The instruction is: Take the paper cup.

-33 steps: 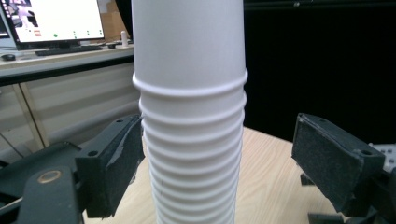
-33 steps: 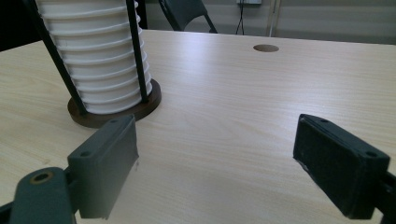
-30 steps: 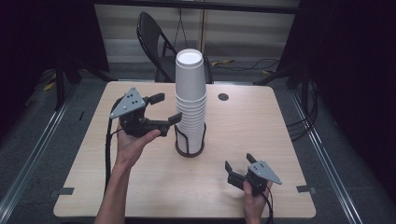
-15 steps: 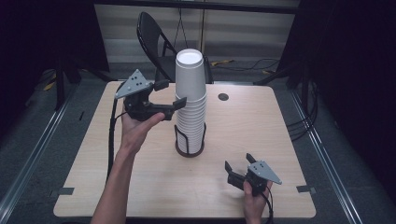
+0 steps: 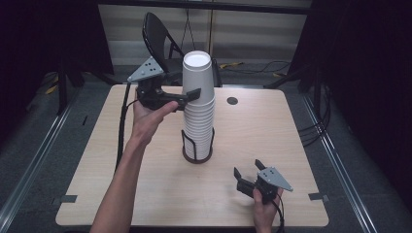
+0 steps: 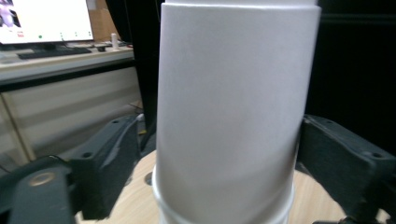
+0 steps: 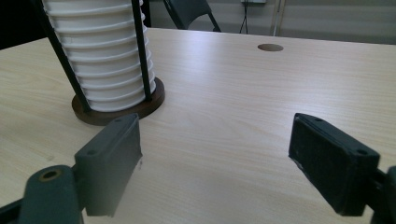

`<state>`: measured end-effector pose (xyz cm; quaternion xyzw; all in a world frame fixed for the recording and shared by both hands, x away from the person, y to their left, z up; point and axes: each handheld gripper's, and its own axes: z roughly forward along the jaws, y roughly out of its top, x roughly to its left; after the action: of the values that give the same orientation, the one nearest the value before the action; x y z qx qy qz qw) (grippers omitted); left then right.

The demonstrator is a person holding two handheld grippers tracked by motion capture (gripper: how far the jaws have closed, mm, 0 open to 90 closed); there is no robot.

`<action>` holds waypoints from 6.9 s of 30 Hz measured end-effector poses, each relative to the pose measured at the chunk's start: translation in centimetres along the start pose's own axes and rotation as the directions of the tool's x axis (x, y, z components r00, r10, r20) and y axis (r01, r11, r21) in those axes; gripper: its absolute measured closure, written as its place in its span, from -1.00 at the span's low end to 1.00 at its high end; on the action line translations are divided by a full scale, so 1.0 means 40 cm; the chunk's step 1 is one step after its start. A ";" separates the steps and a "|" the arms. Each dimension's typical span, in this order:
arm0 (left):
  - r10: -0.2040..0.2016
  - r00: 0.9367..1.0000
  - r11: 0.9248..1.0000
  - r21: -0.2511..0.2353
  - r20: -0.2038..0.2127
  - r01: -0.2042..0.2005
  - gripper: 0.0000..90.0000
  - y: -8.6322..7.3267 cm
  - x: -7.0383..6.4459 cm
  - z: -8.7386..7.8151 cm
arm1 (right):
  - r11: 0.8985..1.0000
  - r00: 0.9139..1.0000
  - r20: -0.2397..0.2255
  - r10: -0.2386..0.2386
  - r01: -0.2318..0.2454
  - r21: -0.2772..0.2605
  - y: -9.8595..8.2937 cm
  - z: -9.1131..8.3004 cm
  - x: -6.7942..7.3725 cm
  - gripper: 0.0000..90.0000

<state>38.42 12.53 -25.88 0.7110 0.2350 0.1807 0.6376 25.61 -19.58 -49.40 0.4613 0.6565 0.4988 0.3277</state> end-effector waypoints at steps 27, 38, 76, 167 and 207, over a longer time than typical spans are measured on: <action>0.068 0.997 0.991 0.116 -0.021 -0.065 -0.80 -0.006 -0.016 0.103 | 1.000 1.000 -0.005 -0.011 0.011 0.008 0.001 0.002 0.002 -0.64; 0.078 0.997 0.993 0.095 -0.027 -0.075 -0.76 0.013 -0.019 0.090 | 1.000 1.000 -0.015 -0.013 0.013 0.010 0.001 0.003 0.001 -0.64; 0.023 0.999 1.000 -0.008 -0.023 -0.024 -0.75 0.081 -0.010 0.059 | 1.000 1.000 -0.020 -0.008 0.009 0.012 0.001 0.004 0.000 -0.63; -0.127 0.984 0.992 -0.038 -0.124 0.123 -0.74 -0.134 0.031 -0.165 | 1.000 1.000 -0.028 -0.009 0.010 0.024 0.002 0.004 0.002 -0.63; -0.380 0.925 0.918 0.118 -0.010 0.378 -0.75 -0.426 -0.121 -0.113 | 0.999 0.959 -0.282 -0.033 0.032 -0.008 0.002 -0.001 0.185 -0.24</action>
<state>30.14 14.82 -42.00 0.6897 0.3742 0.0350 0.6189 22.94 -12.69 -49.09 0.3740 0.7031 0.5551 0.2400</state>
